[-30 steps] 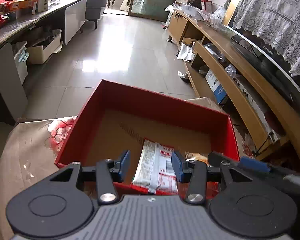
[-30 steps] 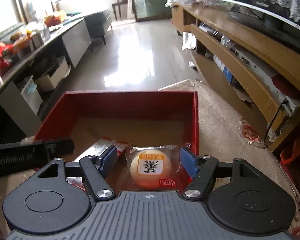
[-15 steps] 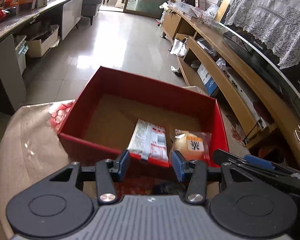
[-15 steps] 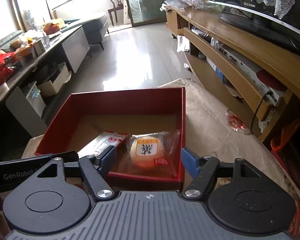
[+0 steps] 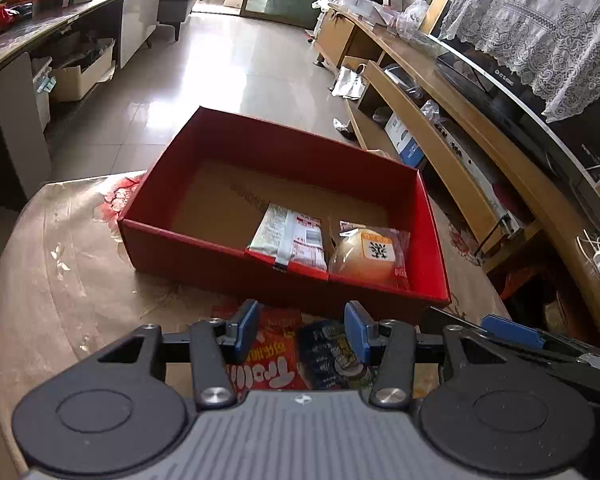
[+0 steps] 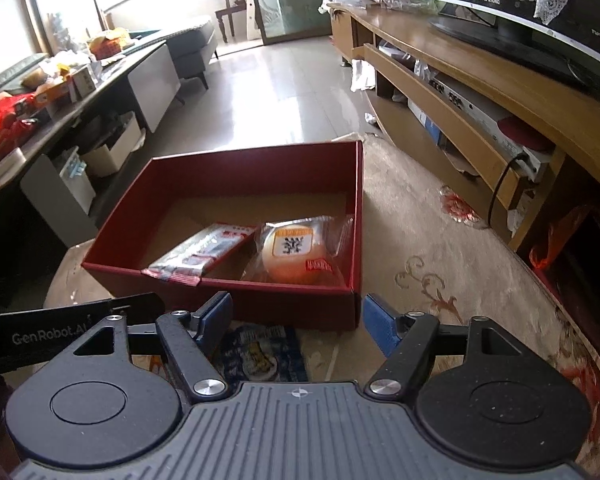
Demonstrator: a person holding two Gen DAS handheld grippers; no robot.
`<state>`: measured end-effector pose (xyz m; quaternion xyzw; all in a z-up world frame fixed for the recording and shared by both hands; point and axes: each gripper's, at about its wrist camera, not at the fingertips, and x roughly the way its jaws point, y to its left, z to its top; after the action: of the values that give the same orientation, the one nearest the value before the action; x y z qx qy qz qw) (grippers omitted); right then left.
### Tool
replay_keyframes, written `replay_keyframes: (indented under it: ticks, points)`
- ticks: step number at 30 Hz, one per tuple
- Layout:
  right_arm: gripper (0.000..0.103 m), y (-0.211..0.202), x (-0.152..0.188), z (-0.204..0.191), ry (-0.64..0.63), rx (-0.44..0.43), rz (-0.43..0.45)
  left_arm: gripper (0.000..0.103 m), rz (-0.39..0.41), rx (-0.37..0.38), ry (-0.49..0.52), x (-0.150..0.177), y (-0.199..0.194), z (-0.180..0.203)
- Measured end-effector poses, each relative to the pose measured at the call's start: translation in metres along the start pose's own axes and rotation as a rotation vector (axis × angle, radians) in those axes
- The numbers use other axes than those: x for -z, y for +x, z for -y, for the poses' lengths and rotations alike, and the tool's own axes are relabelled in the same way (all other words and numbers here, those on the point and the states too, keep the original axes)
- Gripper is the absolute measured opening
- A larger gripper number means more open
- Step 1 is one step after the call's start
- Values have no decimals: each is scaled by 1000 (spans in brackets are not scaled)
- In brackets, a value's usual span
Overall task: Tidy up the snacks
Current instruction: 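Move the left tool back to the pile and grasp the white noodle-snack bag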
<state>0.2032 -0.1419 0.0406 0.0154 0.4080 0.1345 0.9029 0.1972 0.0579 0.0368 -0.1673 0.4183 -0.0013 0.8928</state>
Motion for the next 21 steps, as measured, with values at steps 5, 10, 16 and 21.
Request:
replay_keyframes:
  ticks: [5,10,16,21]
  points:
    - [78,-5,7,0,-1,4,-4,47,-11,4,4,7,-2,-1]
    - [79,-8,13,0,-4,5,-11,47,-19,6,11,14,-5,-1]
    - [79,-11,21,1,-1,12,-22,47,-29,13,16,23,-8,-1]
    - [79,-15,30,2,-3,15,-35,47,-41,16,26,32,-12,-1]
